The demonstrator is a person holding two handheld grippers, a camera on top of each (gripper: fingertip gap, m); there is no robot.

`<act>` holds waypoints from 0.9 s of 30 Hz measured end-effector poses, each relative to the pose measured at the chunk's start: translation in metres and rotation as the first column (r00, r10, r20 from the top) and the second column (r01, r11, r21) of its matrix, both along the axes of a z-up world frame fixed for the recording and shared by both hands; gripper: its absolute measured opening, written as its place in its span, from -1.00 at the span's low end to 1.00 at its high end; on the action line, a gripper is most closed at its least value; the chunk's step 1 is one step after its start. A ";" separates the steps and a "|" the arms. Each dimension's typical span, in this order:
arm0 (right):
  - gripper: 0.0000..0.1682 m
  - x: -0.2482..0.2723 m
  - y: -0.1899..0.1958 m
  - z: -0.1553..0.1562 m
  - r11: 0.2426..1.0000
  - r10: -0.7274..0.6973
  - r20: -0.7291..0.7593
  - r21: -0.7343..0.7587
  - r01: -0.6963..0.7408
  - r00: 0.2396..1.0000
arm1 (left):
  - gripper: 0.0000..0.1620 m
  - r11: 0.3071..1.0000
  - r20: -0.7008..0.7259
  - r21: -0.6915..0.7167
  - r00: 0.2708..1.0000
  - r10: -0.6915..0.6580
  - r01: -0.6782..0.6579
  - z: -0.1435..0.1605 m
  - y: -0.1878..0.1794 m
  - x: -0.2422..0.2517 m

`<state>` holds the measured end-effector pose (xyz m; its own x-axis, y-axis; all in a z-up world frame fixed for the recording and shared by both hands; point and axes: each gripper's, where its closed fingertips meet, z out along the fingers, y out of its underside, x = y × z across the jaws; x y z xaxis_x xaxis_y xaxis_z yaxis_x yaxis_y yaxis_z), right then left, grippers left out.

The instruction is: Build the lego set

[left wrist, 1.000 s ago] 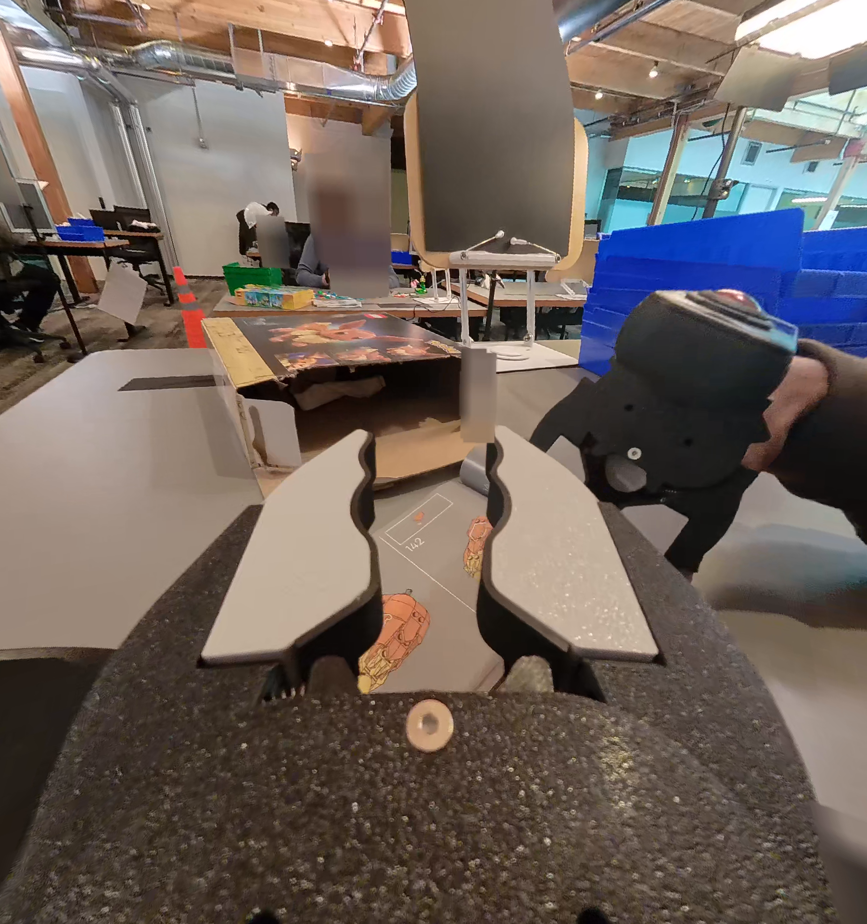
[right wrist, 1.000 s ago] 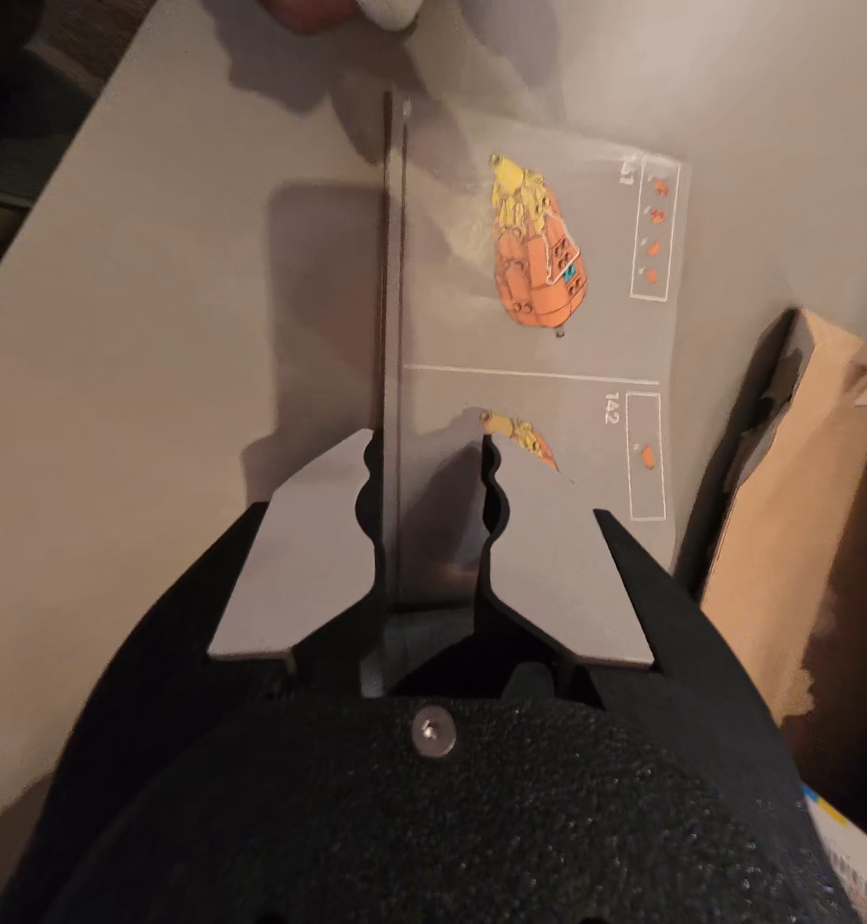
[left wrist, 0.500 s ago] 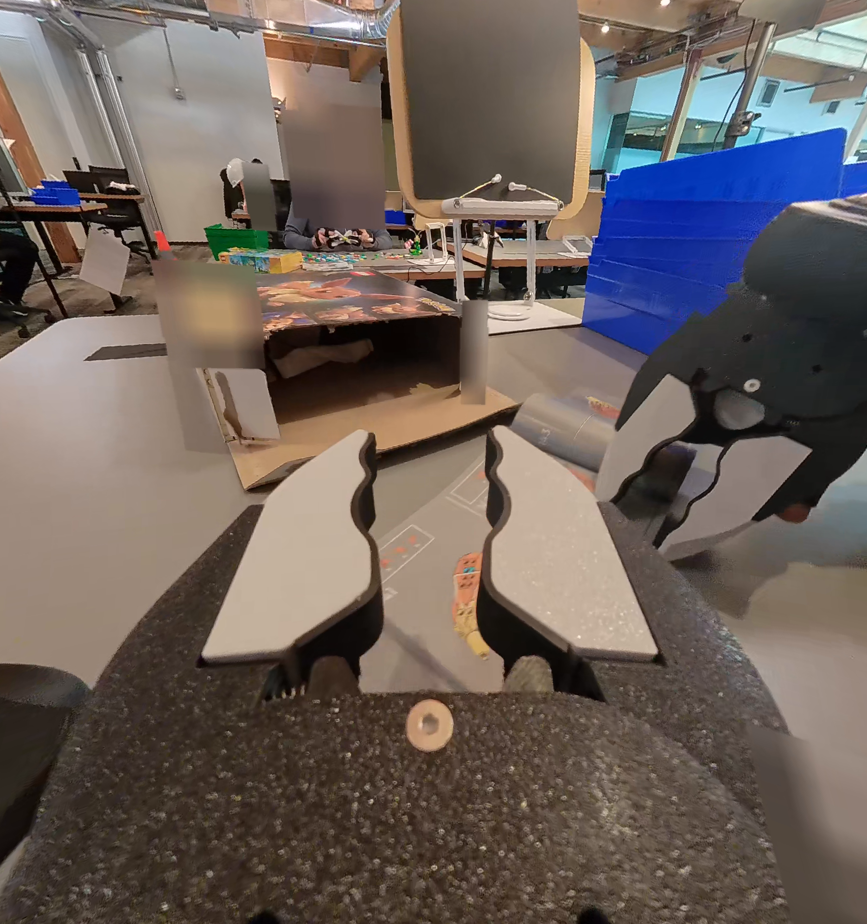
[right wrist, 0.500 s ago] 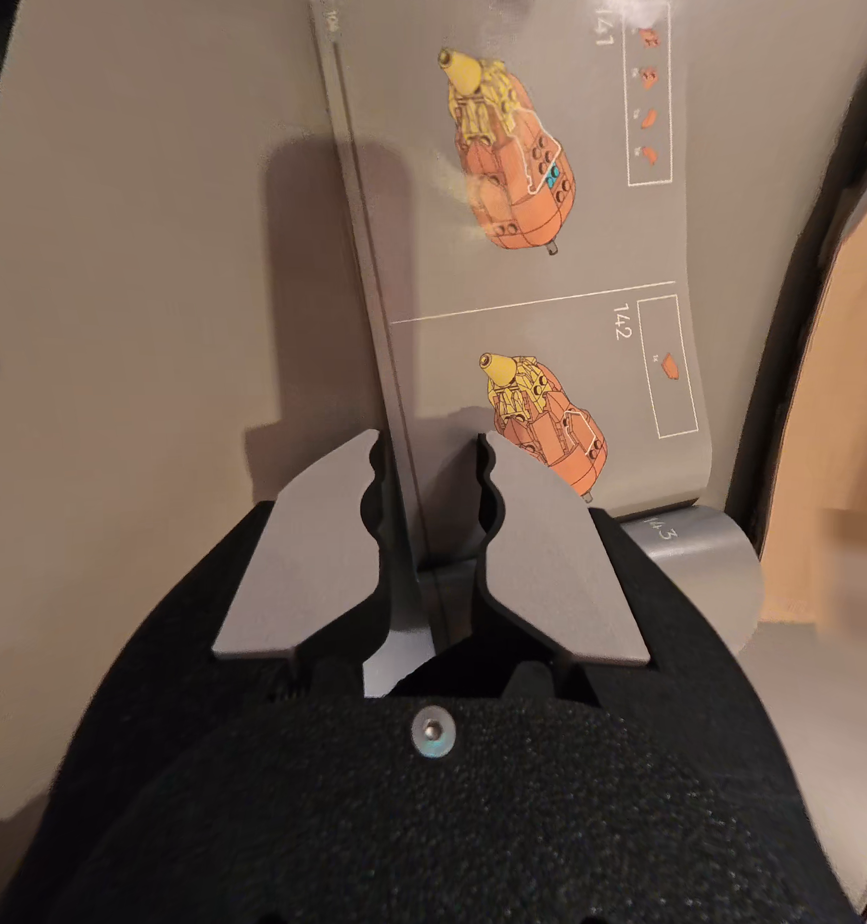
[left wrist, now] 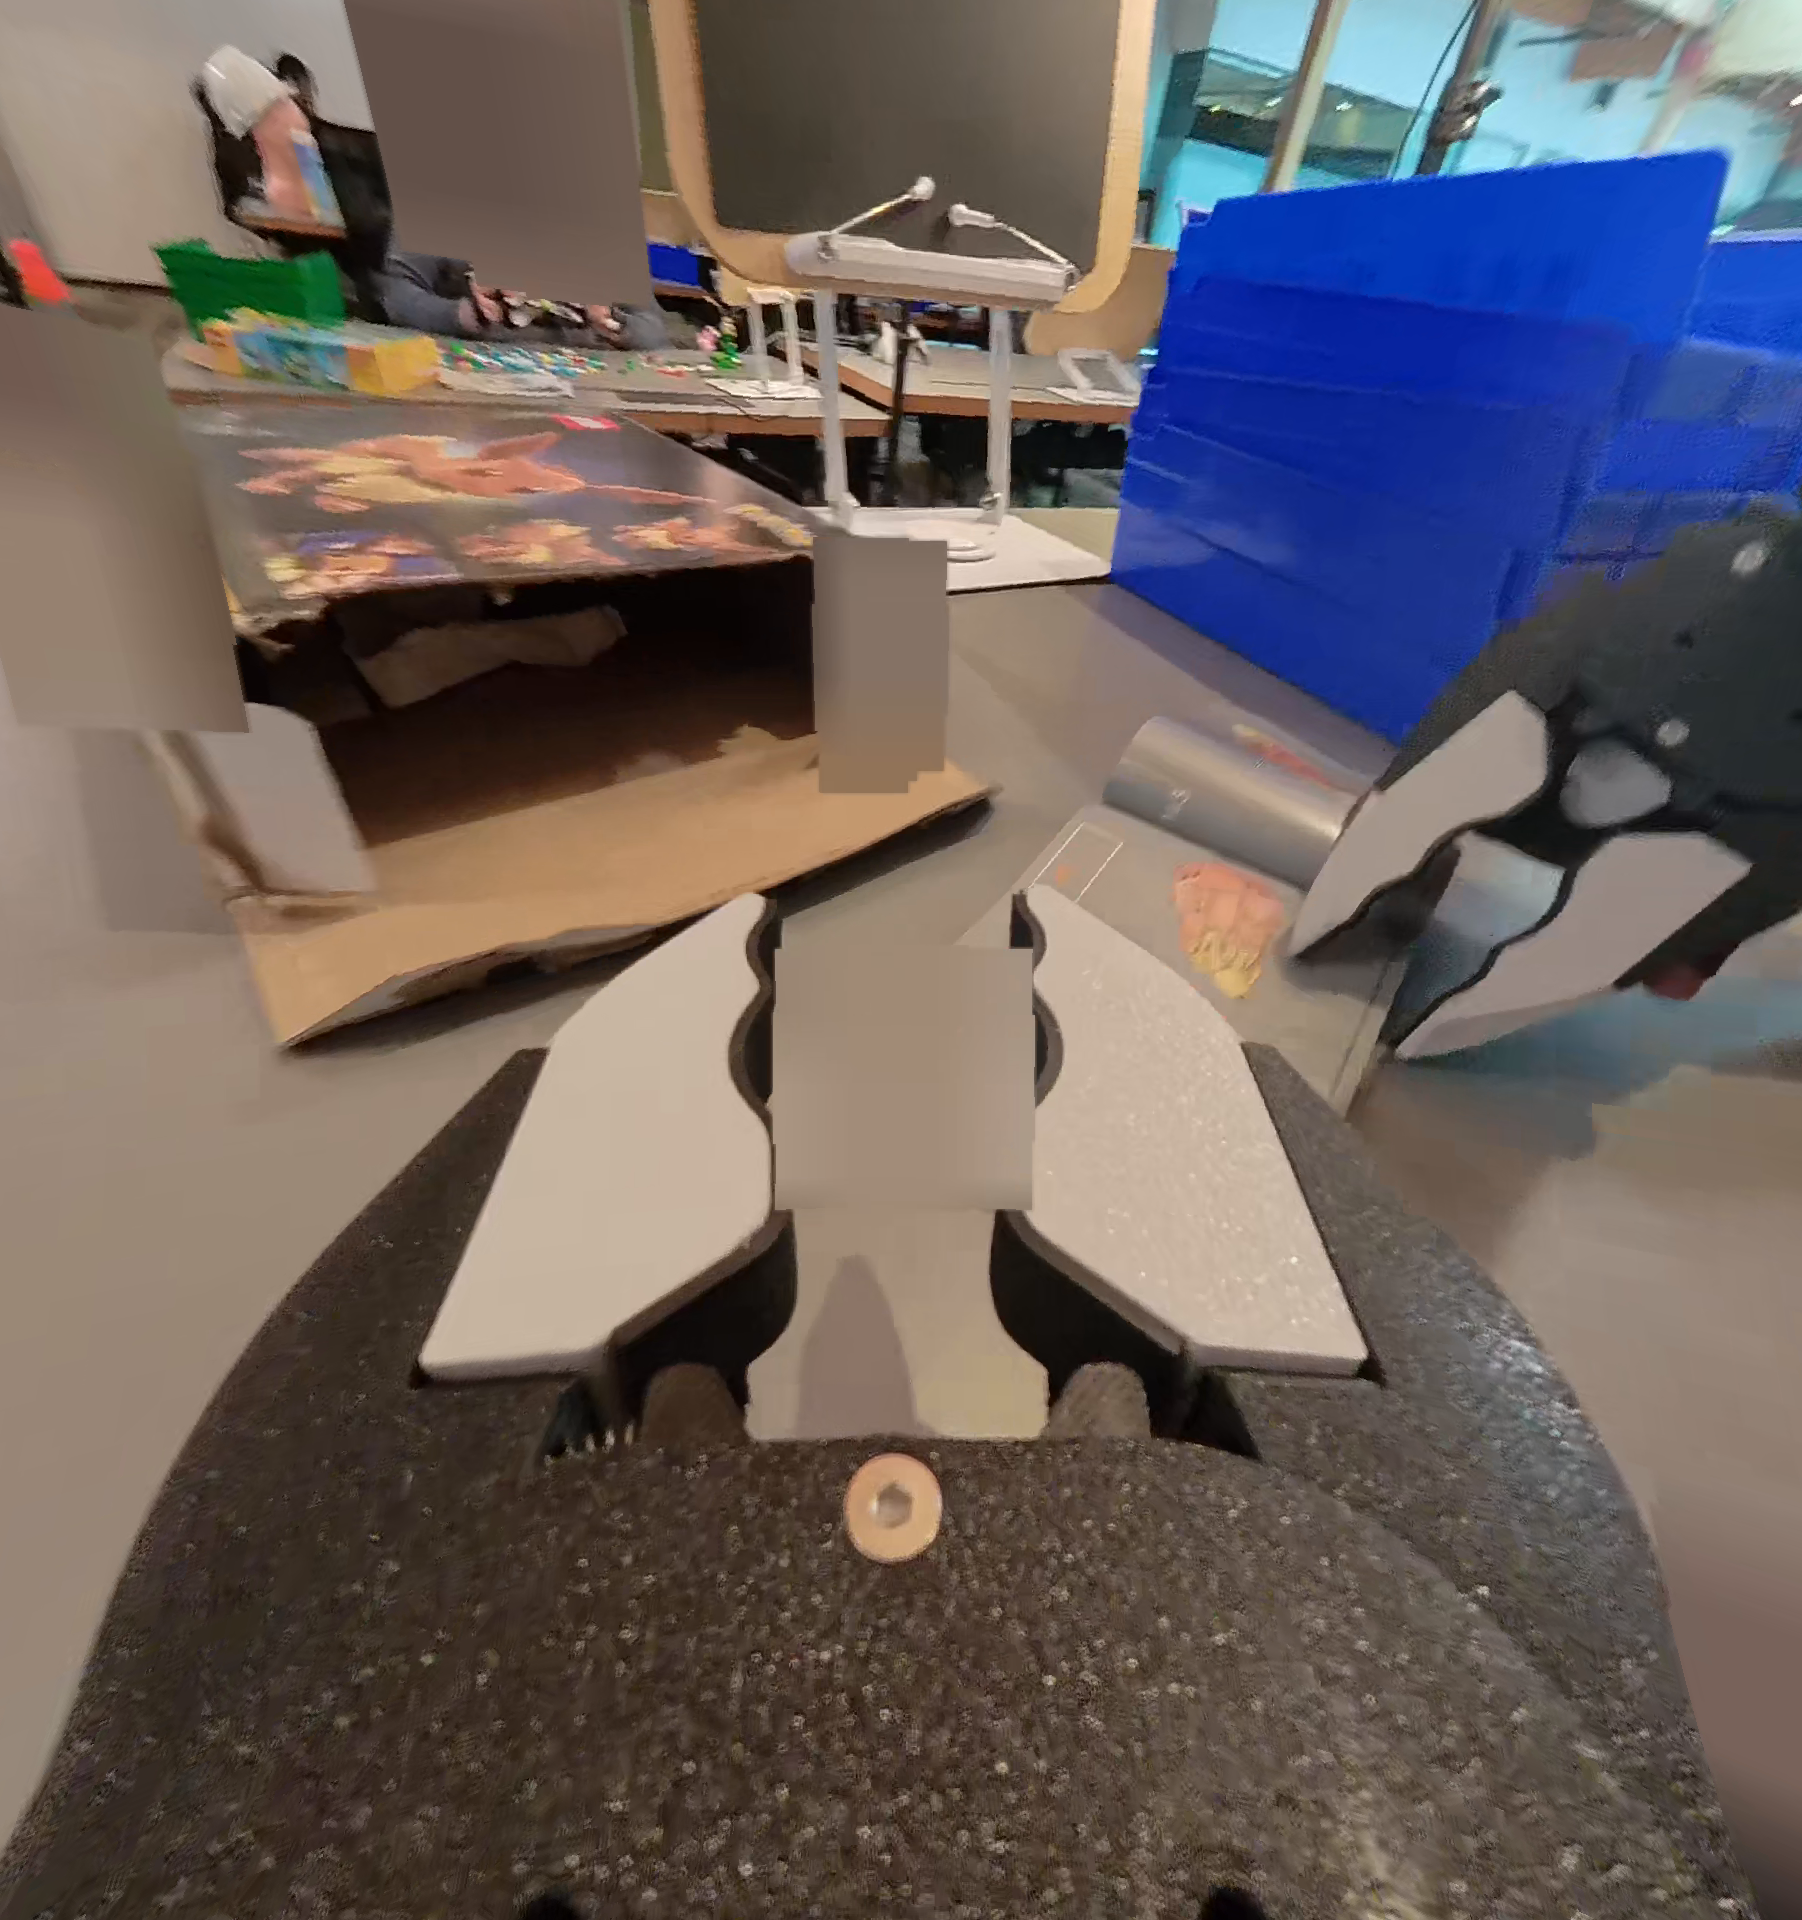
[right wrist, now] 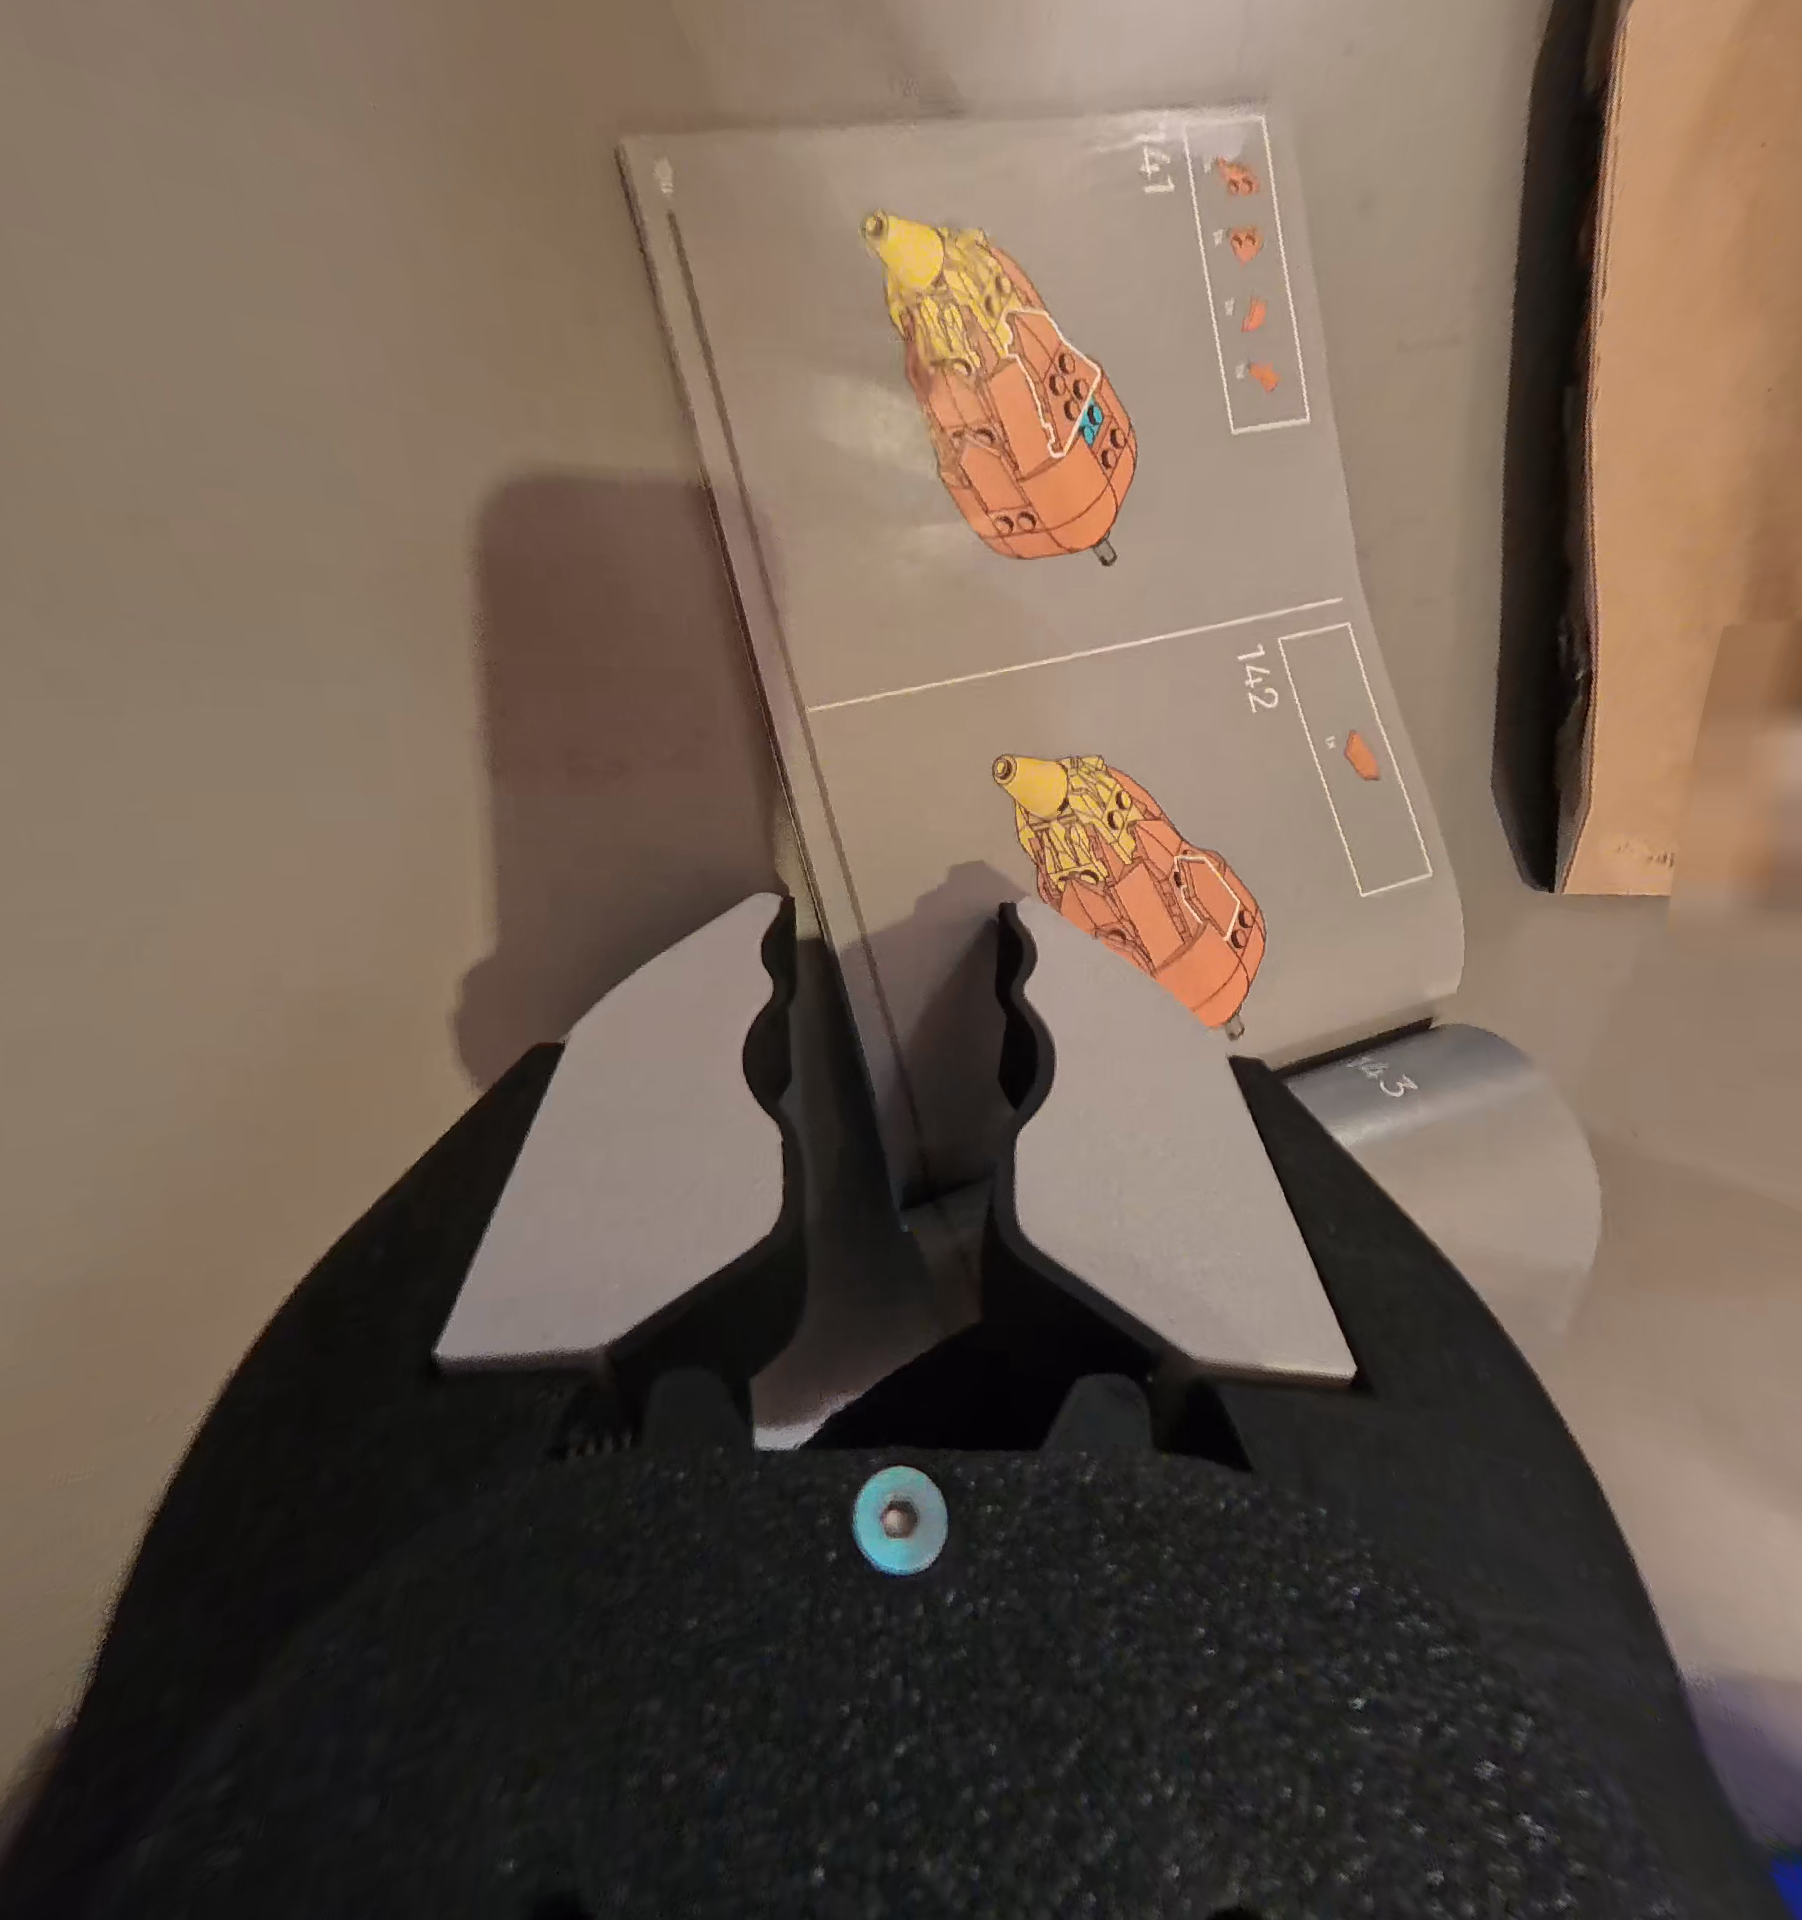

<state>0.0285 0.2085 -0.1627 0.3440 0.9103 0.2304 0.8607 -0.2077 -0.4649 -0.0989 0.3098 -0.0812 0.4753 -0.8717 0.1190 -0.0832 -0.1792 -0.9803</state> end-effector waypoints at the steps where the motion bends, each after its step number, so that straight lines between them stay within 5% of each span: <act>1: -0.56 -0.004 0.001 0.000 1.000 0.017 -0.008 0.002 -0.017 1.000 | -0.48 1.000 0.005 -0.021 1.000 -0.012 0.012 0.003 0.005 0.010; 6: -0.50 -0.021 0.006 -0.002 0.997 0.062 -0.035 0.038 -0.061 0.997 | -0.48 1.000 -0.065 0.008 0.998 -0.004 0.005 0.017 0.036 0.042; 12: -0.57 -0.020 0.007 -0.004 1.000 0.015 -0.122 -0.013 -0.017 0.992 | -0.48 0.993 -0.062 -0.115 0.998 -0.007 0.000 -0.016 0.034 0.034; 27: -0.61 -0.014 0.010 0.009 0.998 -0.034 -0.222 -0.053 0.023 0.974 | -0.52 0.988 0.036 -0.155 0.999 0.022 -0.017 -0.011 0.036 0.022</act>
